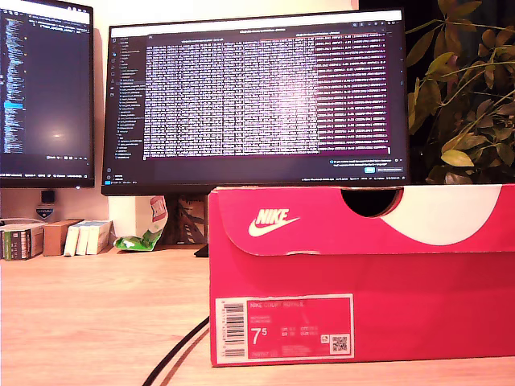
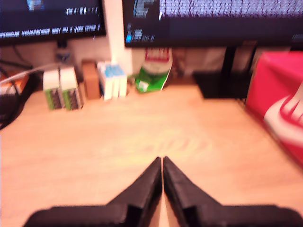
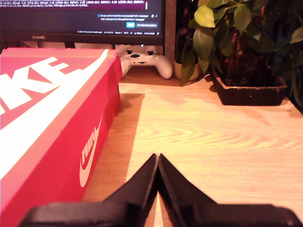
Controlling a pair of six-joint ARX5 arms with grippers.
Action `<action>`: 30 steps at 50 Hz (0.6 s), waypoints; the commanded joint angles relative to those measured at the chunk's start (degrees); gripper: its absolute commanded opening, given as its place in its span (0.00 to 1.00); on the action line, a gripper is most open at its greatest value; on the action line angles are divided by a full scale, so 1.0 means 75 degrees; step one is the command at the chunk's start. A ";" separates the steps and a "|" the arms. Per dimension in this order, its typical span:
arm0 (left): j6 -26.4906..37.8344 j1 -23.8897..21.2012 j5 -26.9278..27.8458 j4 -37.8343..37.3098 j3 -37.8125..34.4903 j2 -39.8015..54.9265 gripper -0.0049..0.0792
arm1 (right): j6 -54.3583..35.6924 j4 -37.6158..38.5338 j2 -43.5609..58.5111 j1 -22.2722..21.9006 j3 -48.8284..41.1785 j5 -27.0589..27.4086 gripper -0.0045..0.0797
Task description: Close the red shoebox by pushing the lid with your left arm and holding the box in place with your right arm
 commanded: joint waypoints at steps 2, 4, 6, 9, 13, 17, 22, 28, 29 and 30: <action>-0.0017 -0.0067 -0.0012 0.0087 -0.0236 -0.0064 0.04 | 0.0064 0.0076 -0.0050 0.0076 -0.0140 0.0026 0.04; -0.0023 -0.0067 -0.0003 0.0064 -0.0236 -0.0064 0.04 | 0.0192 0.0073 -0.0050 0.0076 -0.0140 0.0023 0.04; -0.0023 -0.0067 -0.0003 0.0009 -0.0236 -0.0064 0.04 | 0.0347 0.0073 -0.0050 0.0079 -0.0140 -0.0003 0.04; -0.0032 -0.0067 -0.0015 -0.0160 -0.0236 -0.0064 0.04 | 0.0493 0.0079 -0.0050 0.0076 -0.0140 -0.0006 0.04; -0.0143 -0.0067 -0.0006 -0.0458 -0.0233 -0.0058 0.04 | 0.0493 0.0082 -0.0050 0.0076 -0.0140 0.0023 0.04; -0.0166 -0.0067 -0.0012 -0.0446 -0.0230 -0.0064 0.04 | 0.0493 0.0087 -0.0050 0.0076 -0.0140 0.0020 0.04; -0.0163 -0.0067 -0.0009 -0.0440 -0.0230 -0.0064 0.04 | 0.0493 0.0085 -0.0050 0.0076 -0.0140 0.0023 0.04; -0.0163 -0.0067 -0.0012 -0.0440 -0.0230 -0.0064 0.04 | 0.0493 0.0085 -0.0050 0.0076 -0.0140 0.0023 0.04; -0.0163 -0.0067 -0.0012 -0.0440 -0.0230 -0.0064 0.04 | 0.0493 0.0085 -0.0050 0.0076 -0.0140 0.0023 0.04; -0.0163 -0.0067 -0.0012 -0.0440 -0.0230 -0.0064 0.04 | 0.0493 0.0085 -0.0050 0.0076 -0.0140 0.0023 0.04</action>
